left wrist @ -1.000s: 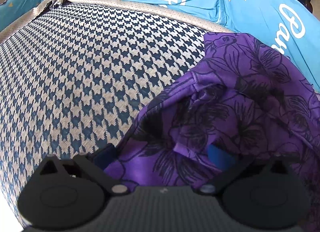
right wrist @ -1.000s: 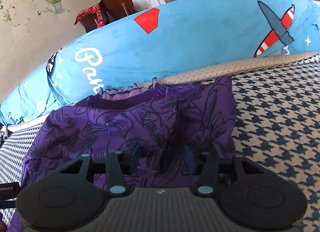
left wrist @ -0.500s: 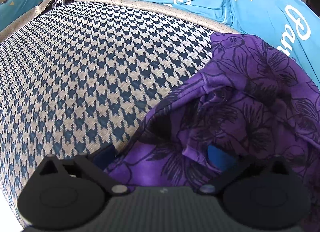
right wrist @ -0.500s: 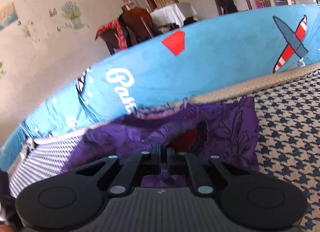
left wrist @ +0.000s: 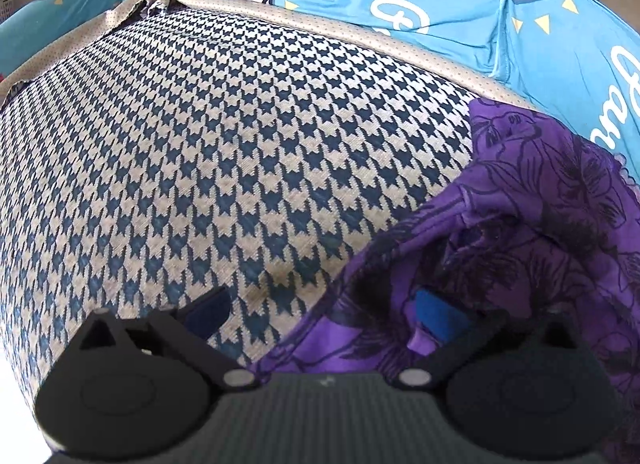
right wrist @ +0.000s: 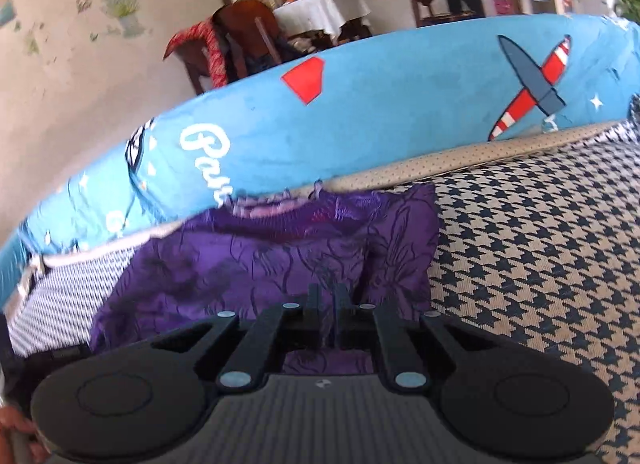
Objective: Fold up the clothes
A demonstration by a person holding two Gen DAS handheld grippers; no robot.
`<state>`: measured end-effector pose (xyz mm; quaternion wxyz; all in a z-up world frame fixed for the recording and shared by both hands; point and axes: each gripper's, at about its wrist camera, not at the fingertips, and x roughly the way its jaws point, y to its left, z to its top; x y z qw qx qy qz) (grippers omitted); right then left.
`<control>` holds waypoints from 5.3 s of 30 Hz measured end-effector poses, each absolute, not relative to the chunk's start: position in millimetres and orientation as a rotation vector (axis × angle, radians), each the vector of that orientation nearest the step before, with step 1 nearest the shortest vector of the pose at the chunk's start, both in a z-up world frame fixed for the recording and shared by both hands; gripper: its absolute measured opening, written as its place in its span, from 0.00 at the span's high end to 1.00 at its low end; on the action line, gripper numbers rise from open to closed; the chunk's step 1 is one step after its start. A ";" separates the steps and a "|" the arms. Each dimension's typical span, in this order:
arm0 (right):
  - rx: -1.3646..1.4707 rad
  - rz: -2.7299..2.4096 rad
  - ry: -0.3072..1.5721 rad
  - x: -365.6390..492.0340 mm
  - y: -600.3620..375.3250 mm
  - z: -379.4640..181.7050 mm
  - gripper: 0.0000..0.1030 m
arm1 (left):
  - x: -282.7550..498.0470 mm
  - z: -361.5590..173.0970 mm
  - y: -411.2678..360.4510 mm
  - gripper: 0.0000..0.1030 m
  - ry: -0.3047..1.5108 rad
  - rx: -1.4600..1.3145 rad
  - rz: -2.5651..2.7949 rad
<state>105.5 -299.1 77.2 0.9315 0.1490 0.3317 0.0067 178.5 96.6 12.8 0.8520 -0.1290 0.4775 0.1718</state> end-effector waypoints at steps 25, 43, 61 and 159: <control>-0.198 0.152 0.666 129.2 -206.3 29.5 0.52 | 180.6 12.5 83.5 0.00 1.020 -0.267 0.301; -0.280 0.112 0.586 150.9 -168.6 7.0 0.67 | 197.3 12.7 79.1 0.00 0.963 -0.301 0.228; -0.164 0.085 0.430 126.6 -176.4 59.3 0.89 | 212.3 5.0 62.0 0.00 0.830 -0.301 0.275; -0.218 0.199 0.714 103.5 -259.1 45.5 0.47 | 198.5 7.6 3.5 0.00 0.931 -0.100 0.135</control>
